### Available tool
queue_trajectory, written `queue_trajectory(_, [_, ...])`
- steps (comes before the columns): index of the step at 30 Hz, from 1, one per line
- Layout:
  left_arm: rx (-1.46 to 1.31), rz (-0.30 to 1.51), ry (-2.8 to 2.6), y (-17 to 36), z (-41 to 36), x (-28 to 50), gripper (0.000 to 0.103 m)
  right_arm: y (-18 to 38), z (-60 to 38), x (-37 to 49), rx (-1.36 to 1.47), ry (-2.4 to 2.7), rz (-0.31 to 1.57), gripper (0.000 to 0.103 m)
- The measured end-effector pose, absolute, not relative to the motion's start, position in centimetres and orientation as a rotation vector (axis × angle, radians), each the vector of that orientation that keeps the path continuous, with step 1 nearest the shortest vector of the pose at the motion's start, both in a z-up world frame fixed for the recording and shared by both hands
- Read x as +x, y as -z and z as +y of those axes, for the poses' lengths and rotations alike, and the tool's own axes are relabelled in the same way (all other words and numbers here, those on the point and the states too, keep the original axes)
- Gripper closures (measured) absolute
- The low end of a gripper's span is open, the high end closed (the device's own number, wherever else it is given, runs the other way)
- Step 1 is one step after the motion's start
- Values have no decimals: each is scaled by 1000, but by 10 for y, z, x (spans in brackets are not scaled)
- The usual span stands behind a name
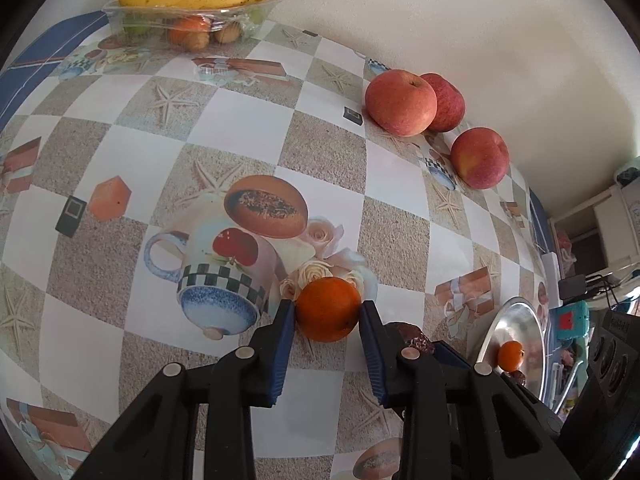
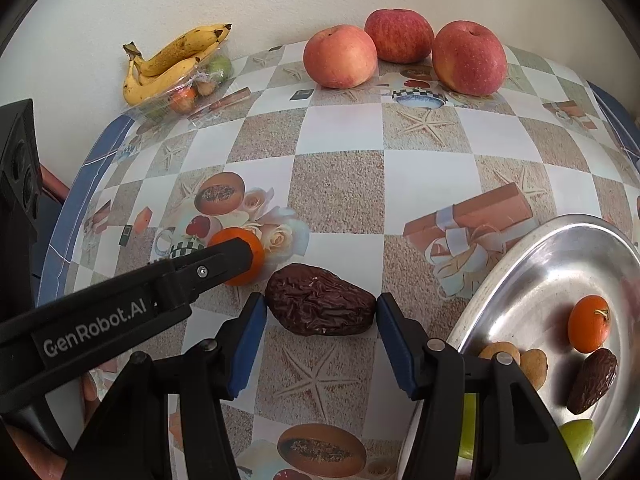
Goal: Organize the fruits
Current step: 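Grasp the last dark red date with the right tool while the left tool grasps a tangerine, then carry the date into the bowl and open the right tool while the left tool releases the tangerine there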
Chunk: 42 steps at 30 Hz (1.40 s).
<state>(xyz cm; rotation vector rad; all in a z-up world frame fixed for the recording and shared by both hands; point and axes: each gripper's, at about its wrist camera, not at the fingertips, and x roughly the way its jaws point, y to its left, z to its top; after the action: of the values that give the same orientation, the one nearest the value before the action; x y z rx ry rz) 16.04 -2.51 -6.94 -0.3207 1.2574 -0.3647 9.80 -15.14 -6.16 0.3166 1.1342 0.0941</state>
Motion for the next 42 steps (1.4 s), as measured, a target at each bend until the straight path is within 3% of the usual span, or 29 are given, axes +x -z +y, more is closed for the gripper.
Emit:
queue_trajectory(25, [-378, 1203, 422, 20, -13, 106, 69, 19, -169, 44, 347, -37, 1076, 45])
queue_trajectory(42, [-246, 1274, 680, 13, -99, 55, 69, 22, -277, -5, 538, 266, 1034, 44])
